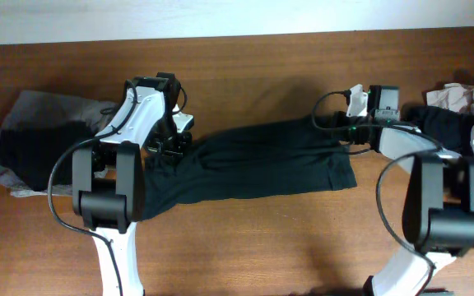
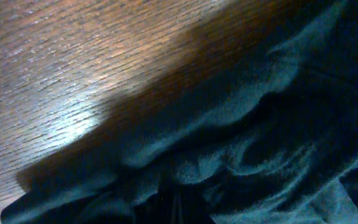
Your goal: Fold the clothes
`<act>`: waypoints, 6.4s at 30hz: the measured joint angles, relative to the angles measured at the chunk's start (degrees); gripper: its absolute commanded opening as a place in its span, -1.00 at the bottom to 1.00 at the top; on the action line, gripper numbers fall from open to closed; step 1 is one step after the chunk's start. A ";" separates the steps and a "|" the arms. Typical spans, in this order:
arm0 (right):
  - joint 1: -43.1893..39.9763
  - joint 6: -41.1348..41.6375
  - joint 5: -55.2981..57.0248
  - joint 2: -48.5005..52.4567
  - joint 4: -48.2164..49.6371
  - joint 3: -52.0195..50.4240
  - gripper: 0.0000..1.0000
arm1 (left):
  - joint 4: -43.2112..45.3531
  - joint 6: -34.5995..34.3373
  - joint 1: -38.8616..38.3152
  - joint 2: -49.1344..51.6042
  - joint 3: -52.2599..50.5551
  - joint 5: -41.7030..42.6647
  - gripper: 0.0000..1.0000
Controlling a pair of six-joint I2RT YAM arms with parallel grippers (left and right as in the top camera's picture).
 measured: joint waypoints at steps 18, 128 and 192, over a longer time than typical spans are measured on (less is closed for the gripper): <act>0.00 -0.92 8.31 -13.44 -24.74 0.48 -0.92 | -0.63 0.00 0.00 0.00 0.00 0.00 -0.99; 12.72 -6.40 10.73 -8.76 -61.11 29.79 -0.92 | -19.12 -0.42 -0.09 -29.03 37.44 -3.65 -0.76; 22.12 19.32 -6.45 -8.07 -18.49 1.49 -0.92 | 21.51 5.07 -13.49 -23.93 -11.32 15.93 -0.96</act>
